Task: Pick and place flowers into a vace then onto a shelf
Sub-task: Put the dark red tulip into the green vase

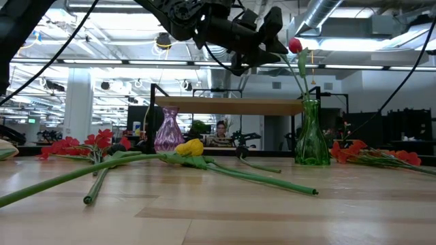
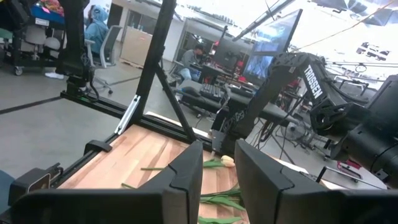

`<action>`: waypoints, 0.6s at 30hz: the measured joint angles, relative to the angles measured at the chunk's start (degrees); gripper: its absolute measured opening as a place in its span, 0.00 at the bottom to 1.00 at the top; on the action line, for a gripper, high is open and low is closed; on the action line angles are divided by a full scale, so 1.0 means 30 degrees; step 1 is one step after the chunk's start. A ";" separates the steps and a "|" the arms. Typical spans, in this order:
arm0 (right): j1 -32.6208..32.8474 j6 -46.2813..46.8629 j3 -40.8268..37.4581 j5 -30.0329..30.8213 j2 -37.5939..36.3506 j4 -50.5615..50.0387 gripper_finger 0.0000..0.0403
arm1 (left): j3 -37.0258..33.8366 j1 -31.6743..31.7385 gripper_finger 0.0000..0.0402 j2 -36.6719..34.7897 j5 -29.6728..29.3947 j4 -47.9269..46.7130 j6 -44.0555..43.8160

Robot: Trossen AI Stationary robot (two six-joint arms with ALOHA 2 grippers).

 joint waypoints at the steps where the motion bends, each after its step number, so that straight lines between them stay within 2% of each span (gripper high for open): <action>1: 0.0000 0.0001 0.0000 -0.0003 0.0004 0.0000 0.22 | 0.0000 0.0000 0.31 0.0000 0.0000 0.0000 0.0000; 11: 0.0000 -0.0004 0.0000 -0.0003 0.0004 0.0002 0.22 | 0.0000 0.0000 0.30 0.0000 0.0365 -0.0007 0.0273; 18: 0.0000 0.0002 0.0000 0.0004 -0.0003 0.0002 0.22 | 0.0000 0.0000 0.16 0.0000 0.0372 -0.0007 0.0573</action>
